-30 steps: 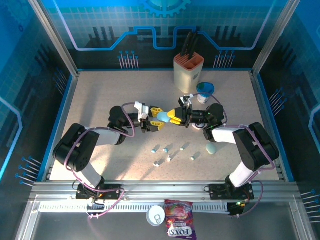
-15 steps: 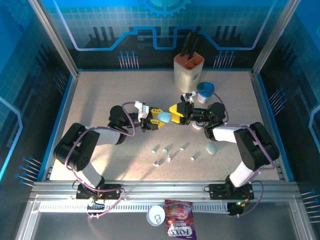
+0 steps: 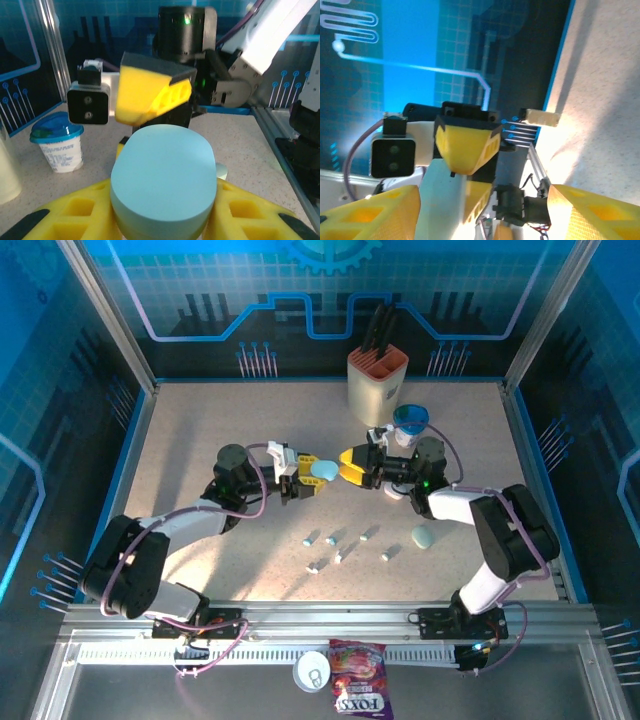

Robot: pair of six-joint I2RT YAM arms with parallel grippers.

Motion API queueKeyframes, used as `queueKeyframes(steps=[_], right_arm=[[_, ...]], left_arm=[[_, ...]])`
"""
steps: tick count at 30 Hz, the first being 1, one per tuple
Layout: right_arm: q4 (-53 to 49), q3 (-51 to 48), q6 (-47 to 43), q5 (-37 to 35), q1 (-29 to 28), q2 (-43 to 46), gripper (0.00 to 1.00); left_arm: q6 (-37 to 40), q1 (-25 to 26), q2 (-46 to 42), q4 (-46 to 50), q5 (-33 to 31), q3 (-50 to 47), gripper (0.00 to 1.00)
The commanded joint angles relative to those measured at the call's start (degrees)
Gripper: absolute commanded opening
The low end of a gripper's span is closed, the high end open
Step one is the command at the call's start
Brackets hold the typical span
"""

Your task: Insert wireless bluetooth earbuds into charging case

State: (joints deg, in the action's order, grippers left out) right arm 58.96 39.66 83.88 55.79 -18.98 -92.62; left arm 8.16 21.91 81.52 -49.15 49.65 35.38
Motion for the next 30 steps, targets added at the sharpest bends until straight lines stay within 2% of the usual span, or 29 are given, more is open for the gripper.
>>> queueKeyframes(steps=[1,3,7,12,17,24,25,28,30], right_arm=[[-17.87,3.54,-13.00,-3.08,0.53,4.93,0.69],[-20.84,4.33,-13.07,-2.93,0.29,5.69,0.70],[-7.66,4.37,-1.21,-0.41,-2.54,2.79,0.71],[3.88,4.03,7.85,-0.74,-6.14,-2.55,0.68],[6.10,3.17,9.46,-1.33,-6.34,-3.82,0.53],[4.45,2.60,8.95,-1.46,-6.08,-2.71,0.20],[4.05,2.61,8.72,-1.37,-5.90,-2.45,0.16],[3.99,2.36,9.62,-2.06,-5.41,-1.56,0.09],[6.88,2.15,12.18,-2.46,-5.14,-1.50,0.09]], left_arm=[[3.30,-0.34,-1.86,3.86,-1.37,-1.10,0.25],[4.31,-0.29,-2.21,4.15,-2.47,-1.25,0.25],[6.16,-0.36,-1.74,3.65,-5.31,-1.54,0.25],[4.30,-0.29,-0.59,0.61,-5.22,-0.93,0.25],[5.02,-0.36,0.00,0.77,-6.32,-0.75,0.25],[4.78,-0.67,1.29,-0.50,-6.68,-1.10,0.27],[4.60,-0.64,1.45,-0.84,-6.68,-1.16,0.29],[3.35,-0.78,2.11,-4.10,-6.96,-1.97,0.52],[0.07,-1.28,3.10,-10.11,-6.37,-3.35,0.58]])
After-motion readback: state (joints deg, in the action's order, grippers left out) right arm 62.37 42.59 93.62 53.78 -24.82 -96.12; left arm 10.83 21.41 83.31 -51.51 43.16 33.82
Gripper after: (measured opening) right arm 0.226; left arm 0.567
